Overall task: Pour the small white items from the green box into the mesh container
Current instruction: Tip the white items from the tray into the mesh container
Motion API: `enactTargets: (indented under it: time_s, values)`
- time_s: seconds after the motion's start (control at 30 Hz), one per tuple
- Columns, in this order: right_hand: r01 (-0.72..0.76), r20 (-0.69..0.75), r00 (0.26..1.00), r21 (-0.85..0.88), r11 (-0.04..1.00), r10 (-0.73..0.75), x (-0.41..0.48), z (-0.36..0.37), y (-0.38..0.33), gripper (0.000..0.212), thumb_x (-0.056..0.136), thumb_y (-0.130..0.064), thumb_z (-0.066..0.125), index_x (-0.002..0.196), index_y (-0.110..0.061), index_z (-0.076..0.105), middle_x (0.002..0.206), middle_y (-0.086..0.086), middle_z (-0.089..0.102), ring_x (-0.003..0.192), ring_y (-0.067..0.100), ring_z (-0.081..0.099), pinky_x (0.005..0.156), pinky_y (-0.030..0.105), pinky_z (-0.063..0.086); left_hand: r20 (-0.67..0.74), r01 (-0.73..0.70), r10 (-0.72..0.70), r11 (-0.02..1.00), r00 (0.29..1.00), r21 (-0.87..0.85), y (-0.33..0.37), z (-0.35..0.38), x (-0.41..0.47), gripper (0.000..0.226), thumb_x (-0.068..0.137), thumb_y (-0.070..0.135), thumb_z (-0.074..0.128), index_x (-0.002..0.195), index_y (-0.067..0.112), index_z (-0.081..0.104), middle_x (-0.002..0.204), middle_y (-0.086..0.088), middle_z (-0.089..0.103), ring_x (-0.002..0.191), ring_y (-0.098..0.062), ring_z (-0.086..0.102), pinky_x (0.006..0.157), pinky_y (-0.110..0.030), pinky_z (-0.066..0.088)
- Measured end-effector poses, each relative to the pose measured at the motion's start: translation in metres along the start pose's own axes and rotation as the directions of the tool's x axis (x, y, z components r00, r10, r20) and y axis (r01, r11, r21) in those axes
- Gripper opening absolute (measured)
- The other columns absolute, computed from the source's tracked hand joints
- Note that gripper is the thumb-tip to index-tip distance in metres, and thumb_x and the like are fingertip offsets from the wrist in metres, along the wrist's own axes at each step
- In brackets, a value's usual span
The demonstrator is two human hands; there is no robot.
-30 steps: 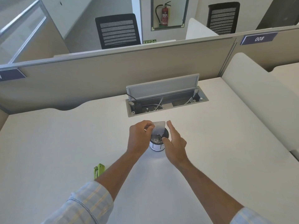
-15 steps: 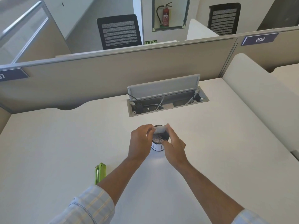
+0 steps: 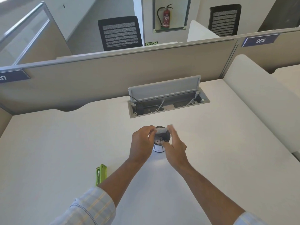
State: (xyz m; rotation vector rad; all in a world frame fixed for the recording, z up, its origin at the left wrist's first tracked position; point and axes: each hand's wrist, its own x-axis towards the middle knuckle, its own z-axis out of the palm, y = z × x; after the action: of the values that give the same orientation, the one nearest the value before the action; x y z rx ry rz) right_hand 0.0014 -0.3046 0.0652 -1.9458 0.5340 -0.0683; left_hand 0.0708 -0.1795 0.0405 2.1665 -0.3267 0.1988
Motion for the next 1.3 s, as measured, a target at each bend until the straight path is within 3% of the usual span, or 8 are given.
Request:
enactTargets:
  time_s: [0.17, 0.37, 0.5, 0.67, 0.83, 0.97, 1.1, 1.3]
  values:
    - [0.015, -0.011, 1.000, -0.023, 1.000, -0.015, 0.000, 0.002, 0.001, 0.072, 0.095, 0.000, 0.054, 0.161, -0.021, 0.034, 0.155, 0.001, 0.056, 0.145, 0.024, 0.047, 0.128, 0.050, 0.024, -0.012, -0.005, 0.006, 1.000, 1.000, 0.018, 0.000, -0.001, -0.002, 0.014, 0.102, 0.004, 0.072, 0.112, 0.005, 0.082, 0.111, -0.011, 0.085, 0.096, -0.028, 0.077, 0.090, -0.044, 0.067]
    - [0.077, 0.034, 0.997, -0.127, 0.989, -0.073, 0.004, 0.002, -0.001, 0.067, 0.097, -0.003, 0.053, 0.160, -0.020, 0.036, 0.161, 0.005, 0.047, 0.156, 0.028, 0.032, 0.128, 0.059, 0.013, -0.064, 0.021, -0.024, 0.999, 0.998, -0.036, 0.003, -0.008, 0.004, 0.012, 0.101, 0.005, 0.073, 0.107, 0.009, 0.083, 0.098, 0.006, 0.078, 0.083, -0.013, 0.072, 0.083, -0.025, 0.063]
    - [0.082, 0.009, 0.997, -0.076, 0.994, -0.082, -0.002, -0.003, -0.011, 0.074, 0.097, -0.002, 0.053, 0.164, -0.020, 0.029, 0.170, -0.001, 0.038, 0.162, 0.020, 0.020, 0.131, 0.049, 0.004, -0.096, 0.097, -0.109, 0.989, 0.989, -0.115, 0.005, -0.017, 0.007, 0.010, 0.099, 0.011, 0.076, 0.106, 0.013, 0.083, 0.090, 0.015, 0.076, 0.080, 0.009, 0.072, 0.082, -0.020, 0.063]
    - [0.112, 0.007, 0.993, 0.136, 0.984, -0.114, -0.014, -0.009, -0.021, 0.068, 0.101, 0.001, 0.047, 0.164, -0.018, 0.032, 0.167, 0.001, 0.043, 0.153, 0.021, 0.040, 0.122, 0.031, 0.032, -0.057, 0.306, -0.347, 0.884, 0.936, -0.354, 0.008, -0.035, 0.010, 0.007, 0.094, 0.011, 0.079, 0.099, 0.012, 0.084, 0.087, -0.003, 0.086, 0.082, -0.018, 0.082, 0.084, -0.038, 0.067]
    - [0.074, 0.002, 0.997, 0.335, 0.939, -0.079, -0.018, -0.010, -0.021, 0.056, 0.107, -0.008, 0.045, 0.162, -0.017, 0.037, 0.159, 0.004, 0.053, 0.140, 0.016, 0.053, 0.097, 0.012, 0.047, 0.118, 0.442, -0.453, 0.724, 0.884, -0.531, 0.013, -0.065, 0.003, 0.003, 0.087, 0.015, 0.083, 0.090, 0.015, 0.084, 0.083, -0.005, 0.087, 0.068, -0.014, 0.080, 0.074, -0.034, 0.057]
    - [-0.035, 0.033, 0.999, 0.524, 0.851, 0.021, -0.019, -0.006, -0.017, 0.043, 0.110, -0.021, 0.045, 0.151, -0.014, 0.052, 0.136, 0.009, 0.070, 0.118, 0.024, 0.069, 0.096, 0.033, 0.056, 0.264, 0.530, -0.464, 0.671, 0.846, -0.519, 0.013, -0.088, -0.008, 0.007, 0.084, 0.017, 0.082, 0.089, 0.013, 0.085, 0.087, -0.009, 0.087, 0.070, -0.015, 0.077, 0.078, -0.037, 0.051]
    - [-0.250, 0.197, 0.968, 0.685, 0.684, 0.157, -0.030, 0.005, -0.020, 0.039, 0.111, -0.031, 0.044, 0.133, -0.006, 0.064, 0.102, 0.011, 0.078, 0.088, 0.027, 0.071, 0.078, 0.043, 0.057, 0.339, 0.562, -0.449, 0.671, 0.827, -0.483, 0.007, -0.107, -0.027, 0.023, 0.080, 0.025, 0.085, 0.094, 0.008, 0.085, 0.085, -0.004, 0.086, 0.078, -0.017, 0.076, 0.080, -0.038, 0.048]
    - [-0.523, 0.553, 0.824, 0.658, 0.541, 0.123, -0.062, 0.030, -0.017, 0.066, 0.109, -0.054, 0.035, 0.131, 0.001, 0.064, 0.098, 0.020, 0.075, 0.079, 0.033, 0.072, 0.073, 0.047, 0.061, 0.391, 0.551, -0.404, 0.720, 0.827, -0.421, -0.004, -0.135, -0.054, 0.025, 0.074, 0.031, 0.083, 0.091, 0.014, 0.088, 0.089, -0.004, 0.088, 0.076, -0.008, 0.074, 0.080, -0.038, 0.048]
